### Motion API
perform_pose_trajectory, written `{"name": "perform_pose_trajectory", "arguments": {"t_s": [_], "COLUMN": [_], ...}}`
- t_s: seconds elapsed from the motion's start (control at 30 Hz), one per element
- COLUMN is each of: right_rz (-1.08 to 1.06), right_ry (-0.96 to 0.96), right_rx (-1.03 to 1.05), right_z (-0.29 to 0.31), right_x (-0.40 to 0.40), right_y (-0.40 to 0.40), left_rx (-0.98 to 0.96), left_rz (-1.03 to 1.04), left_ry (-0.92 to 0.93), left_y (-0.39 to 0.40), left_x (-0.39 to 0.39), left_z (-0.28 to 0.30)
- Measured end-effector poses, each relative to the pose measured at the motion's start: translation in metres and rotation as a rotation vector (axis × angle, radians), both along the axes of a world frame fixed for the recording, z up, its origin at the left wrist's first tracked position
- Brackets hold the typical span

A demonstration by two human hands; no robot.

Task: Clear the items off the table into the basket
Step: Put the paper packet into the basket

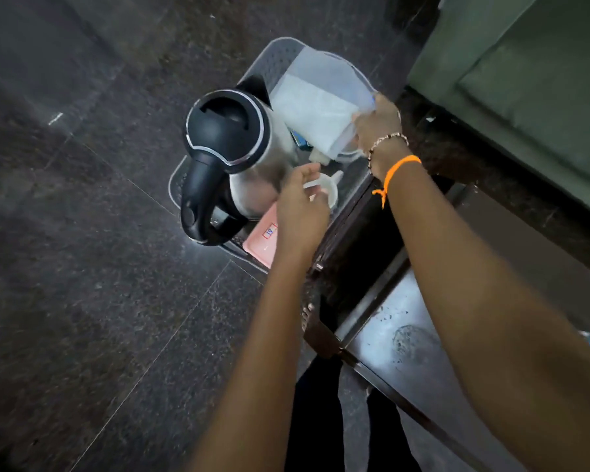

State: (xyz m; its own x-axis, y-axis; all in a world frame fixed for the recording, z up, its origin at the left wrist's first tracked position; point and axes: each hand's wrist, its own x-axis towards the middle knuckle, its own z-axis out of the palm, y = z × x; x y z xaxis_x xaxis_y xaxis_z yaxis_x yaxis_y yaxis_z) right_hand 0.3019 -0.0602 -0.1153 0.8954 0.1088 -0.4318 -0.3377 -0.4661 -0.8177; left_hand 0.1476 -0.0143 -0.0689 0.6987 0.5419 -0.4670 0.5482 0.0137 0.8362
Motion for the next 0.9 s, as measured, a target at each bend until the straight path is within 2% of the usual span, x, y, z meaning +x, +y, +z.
{"name": "perform_pose_trajectory", "arguments": {"t_s": [0.1, 0.17, 0.27, 0.4, 0.5, 0.6, 0.67, 0.77, 0.9], "right_rz": [0.384, 0.447, 0.363, 0.407, 0.523, 0.661, 0.685, 0.668, 0.429], "right_ry": [-0.128, -0.27, -0.437, -0.444, -0.47, -0.506, -0.496, -0.479, -0.443], "right_rx": [-0.414, -0.559, -0.497, -0.4, -0.477, -0.671, -0.726, -0.627, -0.298], "right_z": [-0.008, -0.007, -0.009, -0.017, -0.026, -0.034, -0.035, -0.028, -0.002], "right_x": [0.015, 0.011, -0.001, -0.01, -0.006, -0.002, -0.001, 0.001, -0.021], "right_y": [0.011, 0.01, 0.003, 0.002, 0.006, 0.007, 0.005, -0.004, -0.036], "left_rx": [0.21, 0.317, 0.365, 0.403, 0.445, 0.476, 0.484, 0.463, 0.398], "left_rz": [-0.194, -0.301, -0.383, -0.46, -0.51, -0.568, -0.585, -0.52, -0.392], "left_ry": [0.092, 0.137, 0.195, 0.216, 0.234, 0.267, 0.272, 0.186, 0.023], "left_y": [-0.002, -0.003, -0.001, 0.002, 0.004, 0.005, 0.006, 0.004, -0.008], "left_x": [0.01, 0.013, 0.016, 0.018, 0.021, 0.025, 0.027, 0.029, 0.027], "left_z": [-0.006, -0.011, -0.016, -0.02, -0.024, -0.027, -0.027, -0.023, -0.011]}}
